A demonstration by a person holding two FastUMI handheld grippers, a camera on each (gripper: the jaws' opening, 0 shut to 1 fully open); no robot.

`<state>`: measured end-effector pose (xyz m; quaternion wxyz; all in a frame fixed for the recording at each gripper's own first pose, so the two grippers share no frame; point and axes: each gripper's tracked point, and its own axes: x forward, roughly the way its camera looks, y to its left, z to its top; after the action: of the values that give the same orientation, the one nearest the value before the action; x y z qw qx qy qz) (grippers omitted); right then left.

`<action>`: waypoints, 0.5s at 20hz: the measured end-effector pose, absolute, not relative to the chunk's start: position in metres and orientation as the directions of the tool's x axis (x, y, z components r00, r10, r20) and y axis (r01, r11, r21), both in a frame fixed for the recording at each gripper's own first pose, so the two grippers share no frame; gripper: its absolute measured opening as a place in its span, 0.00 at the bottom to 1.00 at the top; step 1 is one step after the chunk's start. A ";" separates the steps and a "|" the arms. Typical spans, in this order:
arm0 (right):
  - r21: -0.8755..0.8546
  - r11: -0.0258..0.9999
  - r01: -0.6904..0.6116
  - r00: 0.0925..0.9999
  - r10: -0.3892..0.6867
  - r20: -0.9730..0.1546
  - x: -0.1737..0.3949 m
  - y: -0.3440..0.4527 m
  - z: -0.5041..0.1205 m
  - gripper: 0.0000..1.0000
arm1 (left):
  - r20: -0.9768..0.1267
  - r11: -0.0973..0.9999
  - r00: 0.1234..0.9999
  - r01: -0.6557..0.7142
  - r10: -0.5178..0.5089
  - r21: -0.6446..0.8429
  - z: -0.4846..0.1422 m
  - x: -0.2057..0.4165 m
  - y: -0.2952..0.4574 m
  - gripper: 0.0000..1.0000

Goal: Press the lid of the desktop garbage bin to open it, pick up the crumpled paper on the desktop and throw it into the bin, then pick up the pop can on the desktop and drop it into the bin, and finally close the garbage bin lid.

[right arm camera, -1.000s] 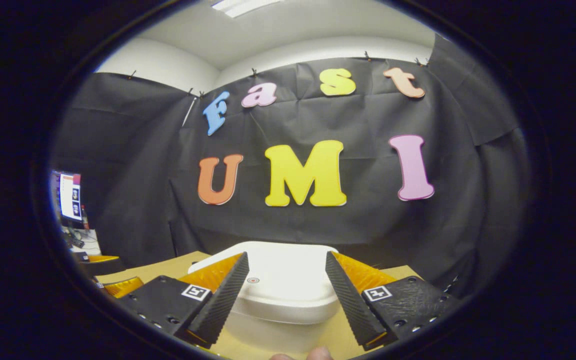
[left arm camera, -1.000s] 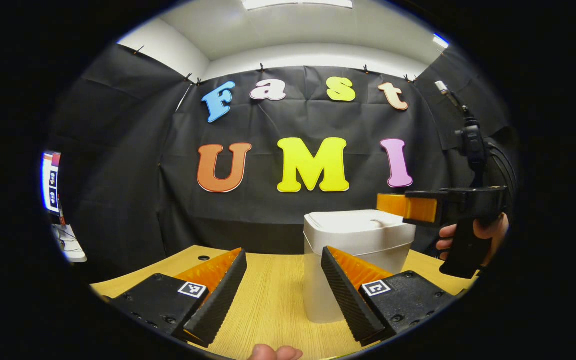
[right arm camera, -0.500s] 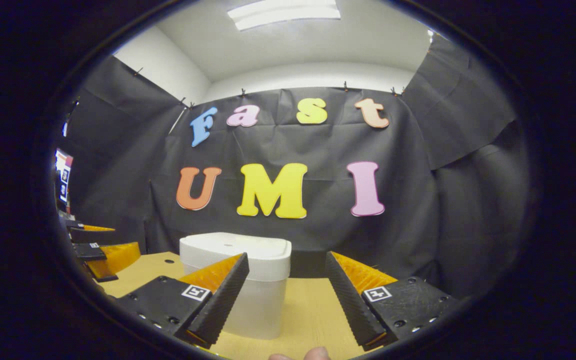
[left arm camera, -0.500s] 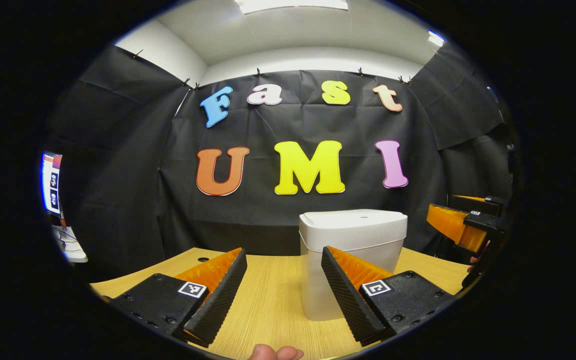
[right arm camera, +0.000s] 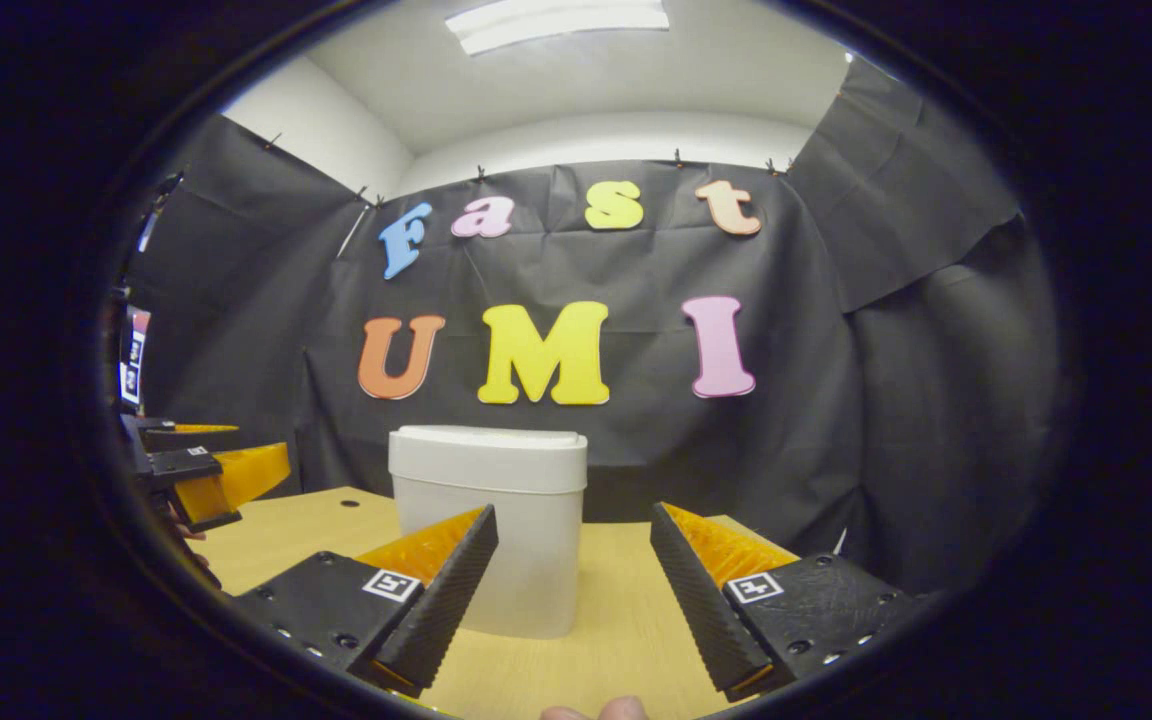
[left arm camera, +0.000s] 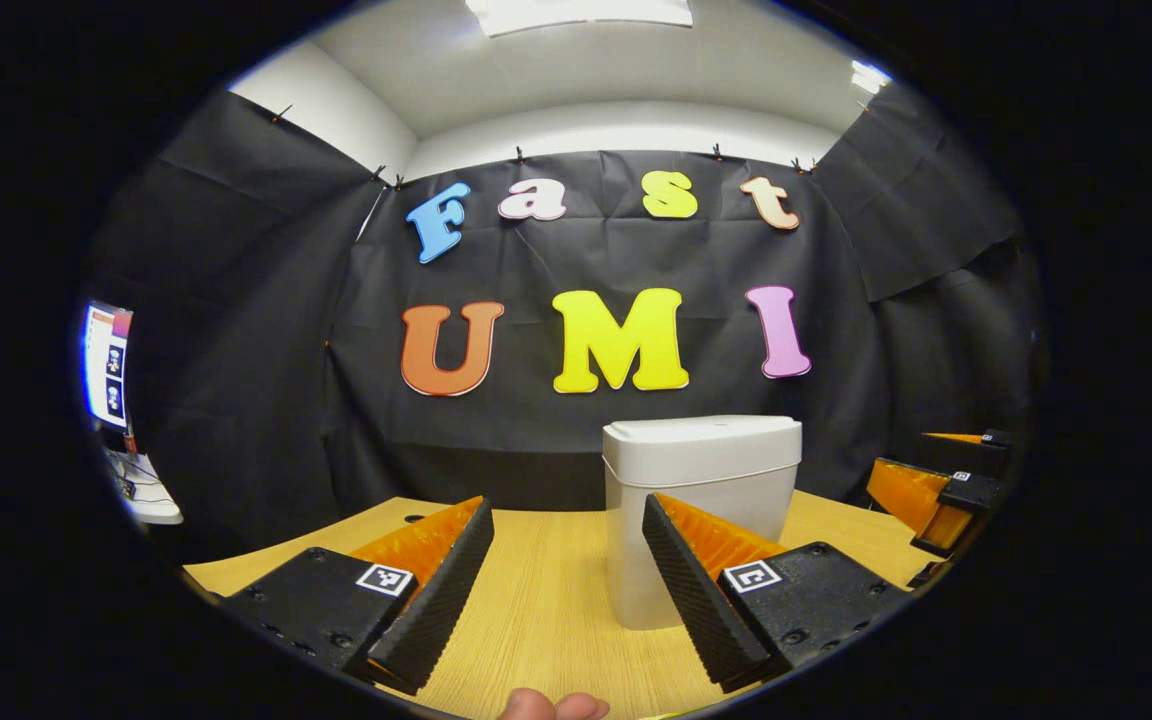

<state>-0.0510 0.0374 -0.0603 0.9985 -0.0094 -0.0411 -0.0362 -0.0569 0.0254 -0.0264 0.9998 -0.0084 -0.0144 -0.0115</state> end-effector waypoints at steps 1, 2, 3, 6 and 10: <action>-0.027 0.997 0.070 0.995 -0.068 0.079 -0.050 0.040 -0.063 0.95 | 0.032 0.999 0.999 0.032 -0.031 -0.023 -0.026 -0.057 0.022 0.96; -0.040 0.997 0.068 0.995 -0.065 0.069 -0.048 0.041 -0.066 0.95 | 0.028 0.999 0.999 0.037 -0.036 -0.028 -0.028 -0.057 0.022 0.96; -0.049 0.997 0.061 0.996 -0.058 0.064 -0.046 0.043 -0.067 0.95 | 0.024 0.999 0.999 0.037 -0.037 -0.035 -0.030 -0.056 0.023 0.96; -0.026 0.998 0.056 0.996 -0.054 0.076 -0.042 0.045 -0.066 0.95 | 0.004 0.999 1.000 0.022 -0.022 -0.044 -0.037 -0.051 0.028 0.97; -0.026 0.997 0.066 0.994 -0.064 0.086 -0.039 0.047 -0.066 0.95 | 0.010 1.000 1.000 -0.002 0.003 -0.030 -0.037 -0.048 0.041 0.97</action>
<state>-0.0387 0.0471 -0.0656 0.9984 -0.0144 -0.0427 -0.0327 -0.0484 0.0412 -0.0370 0.9999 -0.0148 -0.0051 0.0012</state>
